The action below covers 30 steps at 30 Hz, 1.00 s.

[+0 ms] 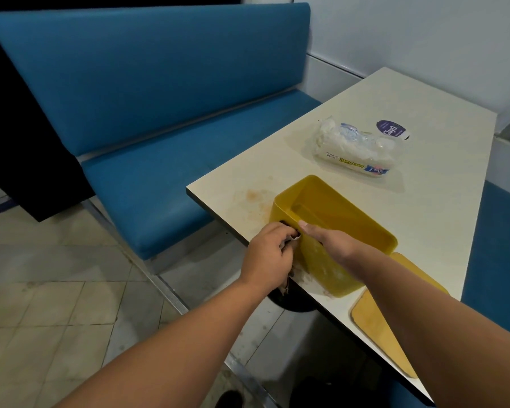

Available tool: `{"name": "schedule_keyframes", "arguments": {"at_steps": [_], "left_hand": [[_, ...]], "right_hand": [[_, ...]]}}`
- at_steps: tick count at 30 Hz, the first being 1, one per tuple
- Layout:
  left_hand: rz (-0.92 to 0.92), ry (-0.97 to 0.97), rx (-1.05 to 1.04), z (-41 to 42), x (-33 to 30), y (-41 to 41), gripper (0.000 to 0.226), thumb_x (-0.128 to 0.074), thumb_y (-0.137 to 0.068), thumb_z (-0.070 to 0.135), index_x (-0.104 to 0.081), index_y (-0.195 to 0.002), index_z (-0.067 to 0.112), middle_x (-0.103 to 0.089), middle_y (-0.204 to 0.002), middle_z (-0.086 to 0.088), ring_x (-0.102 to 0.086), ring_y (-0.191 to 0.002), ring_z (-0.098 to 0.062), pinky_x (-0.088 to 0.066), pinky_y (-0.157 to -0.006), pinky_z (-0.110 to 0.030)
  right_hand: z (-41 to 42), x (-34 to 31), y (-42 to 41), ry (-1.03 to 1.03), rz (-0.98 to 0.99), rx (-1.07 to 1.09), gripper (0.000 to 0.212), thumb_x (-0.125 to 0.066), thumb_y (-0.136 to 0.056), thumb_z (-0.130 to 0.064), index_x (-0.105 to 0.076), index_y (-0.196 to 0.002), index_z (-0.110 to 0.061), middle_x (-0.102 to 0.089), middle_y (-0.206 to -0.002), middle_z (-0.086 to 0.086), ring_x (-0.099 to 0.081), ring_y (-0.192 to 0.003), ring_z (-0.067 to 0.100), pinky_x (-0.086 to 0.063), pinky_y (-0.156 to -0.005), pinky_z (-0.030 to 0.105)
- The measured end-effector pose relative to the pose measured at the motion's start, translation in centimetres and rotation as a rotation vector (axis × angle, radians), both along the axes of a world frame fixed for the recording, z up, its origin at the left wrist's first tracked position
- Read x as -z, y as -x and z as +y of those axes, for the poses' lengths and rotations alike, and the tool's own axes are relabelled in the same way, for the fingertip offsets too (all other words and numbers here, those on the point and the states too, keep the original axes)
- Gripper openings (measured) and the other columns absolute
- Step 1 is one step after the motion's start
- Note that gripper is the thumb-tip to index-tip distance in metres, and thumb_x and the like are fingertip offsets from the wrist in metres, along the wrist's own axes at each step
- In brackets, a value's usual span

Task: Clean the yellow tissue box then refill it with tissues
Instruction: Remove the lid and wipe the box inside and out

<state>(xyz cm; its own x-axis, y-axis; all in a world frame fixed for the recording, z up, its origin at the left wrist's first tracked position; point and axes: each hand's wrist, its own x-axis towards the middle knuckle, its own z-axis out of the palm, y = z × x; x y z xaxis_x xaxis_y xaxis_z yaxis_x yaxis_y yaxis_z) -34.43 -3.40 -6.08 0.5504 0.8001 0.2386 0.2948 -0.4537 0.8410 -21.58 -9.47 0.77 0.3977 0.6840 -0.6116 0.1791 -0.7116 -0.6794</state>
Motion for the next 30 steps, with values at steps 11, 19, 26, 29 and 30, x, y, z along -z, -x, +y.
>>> {"name": "schedule_keyframes", "arguments": {"at_steps": [11,19,26,29,30], "left_hand": [[0.153,-0.008,0.042,-0.6,0.9,0.2,0.025,-0.058,-0.091,0.011,-0.072,-0.111,0.015,-0.064,-0.112,0.005,-0.059,-0.100,-0.015,-0.050,-0.085,-0.023],[0.094,0.001,-0.016,-0.6,0.7,0.1,0.024,-0.059,-0.090,0.009,-0.071,-0.109,0.016,-0.063,-0.108,0.005,-0.057,-0.096,-0.012,-0.046,-0.082,-0.018],[-0.084,-0.010,-0.136,-0.1,-0.7,-0.3,0.013,-0.061,-0.092,0.012,-0.070,-0.102,0.013,-0.056,-0.100,0.012,-0.051,-0.085,0.000,-0.038,-0.075,-0.001],[0.057,0.127,-0.197,0.9,-0.3,-0.3,0.016,-0.056,-0.095,0.014,-0.067,-0.106,0.016,-0.056,-0.105,0.008,-0.049,-0.079,-0.002,-0.037,-0.069,-0.003],[0.057,0.144,-0.222,1.2,-0.4,-0.3,0.015,-0.056,-0.096,0.015,-0.067,-0.106,0.016,-0.057,-0.104,0.007,-0.050,-0.080,-0.003,-0.040,-0.071,-0.007]], "right_hand": [[-0.3,-0.2,-0.1,0.008,-0.011,-0.001,0.068,-0.043,-0.092,-0.064,-0.034,-0.149,-0.029,-0.025,-0.159,0.004,-0.022,-0.146,0.028,-0.018,-0.115,0.047],[-0.3,-0.2,0.0,0.020,-0.007,-0.009,0.069,-0.042,-0.091,-0.066,-0.033,-0.149,-0.031,-0.023,-0.160,0.004,-0.020,-0.146,0.028,-0.017,-0.115,0.049],[-0.2,-0.2,0.2,0.023,-0.011,-0.001,0.072,-0.043,-0.090,-0.067,-0.033,-0.150,-0.029,-0.022,-0.160,0.005,-0.020,-0.146,0.028,-0.016,-0.116,0.048],[-0.2,-0.4,0.3,0.029,-0.028,-0.006,0.072,-0.042,-0.090,-0.068,-0.032,-0.150,-0.030,-0.022,-0.160,0.006,-0.020,-0.146,0.031,-0.016,-0.115,0.051],[-0.3,-0.5,0.3,0.031,-0.029,-0.010,0.071,-0.041,-0.090,-0.067,-0.031,-0.150,-0.030,-0.022,-0.160,0.006,-0.020,-0.146,0.031,-0.016,-0.115,0.051]]}}
